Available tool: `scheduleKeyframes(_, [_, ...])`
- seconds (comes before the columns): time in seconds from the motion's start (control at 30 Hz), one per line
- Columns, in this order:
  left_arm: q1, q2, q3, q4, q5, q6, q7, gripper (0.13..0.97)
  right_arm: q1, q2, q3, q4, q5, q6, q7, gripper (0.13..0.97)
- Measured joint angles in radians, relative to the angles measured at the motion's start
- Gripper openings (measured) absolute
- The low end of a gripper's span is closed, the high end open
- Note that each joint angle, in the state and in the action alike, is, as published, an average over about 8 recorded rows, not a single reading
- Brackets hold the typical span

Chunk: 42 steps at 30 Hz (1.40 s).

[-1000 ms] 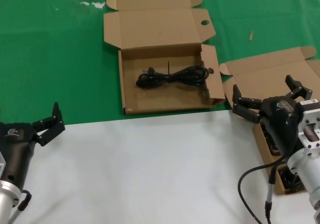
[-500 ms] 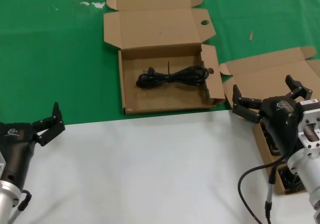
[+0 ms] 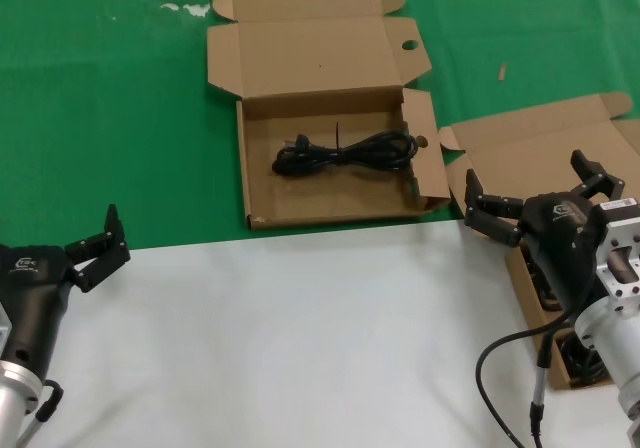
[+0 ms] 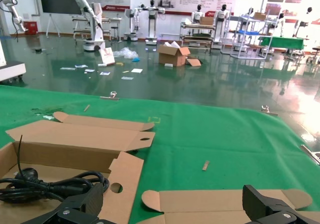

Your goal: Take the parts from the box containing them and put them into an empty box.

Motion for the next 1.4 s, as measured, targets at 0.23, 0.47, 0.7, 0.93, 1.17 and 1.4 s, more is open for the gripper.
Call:
scheduleKeyframes(0.23, [0.0, 0.0, 0.0, 0.0, 0.0, 0.0, 0.0, 0.966, 0.0, 0.0, 0.0, 0.0, 0.0, 0.0, 0.0, 0.966])
scheduleKeyframes(0.47, [0.0, 0.0, 0.0, 0.0, 0.0, 0.0, 0.0, 0.966, 0.0, 0.0, 0.0, 0.0, 0.0, 0.0, 0.0, 0.966])
scheduleKeyframes(0.7, [0.0, 0.0, 0.0, 0.0, 0.0, 0.0, 0.0, 0.966, 0.0, 0.0, 0.0, 0.0, 0.0, 0.0, 0.0, 0.966])
scheduleKeyframes(0.93, [0.0, 0.0, 0.0, 0.0, 0.0, 0.0, 0.0, 0.966, 0.0, 0.0, 0.0, 0.0, 0.0, 0.0, 0.0, 0.966])
scheduleKeyframes(1.17, [0.0, 0.0, 0.0, 0.0, 0.0, 0.0, 0.0, 0.966, 0.0, 0.0, 0.0, 0.0, 0.0, 0.0, 0.0, 0.966])
scheduleKeyframes(1.4, [0.0, 0.0, 0.0, 0.0, 0.0, 0.0, 0.0, 0.966, 0.0, 0.0, 0.0, 0.0, 0.0, 0.0, 0.0, 0.966])
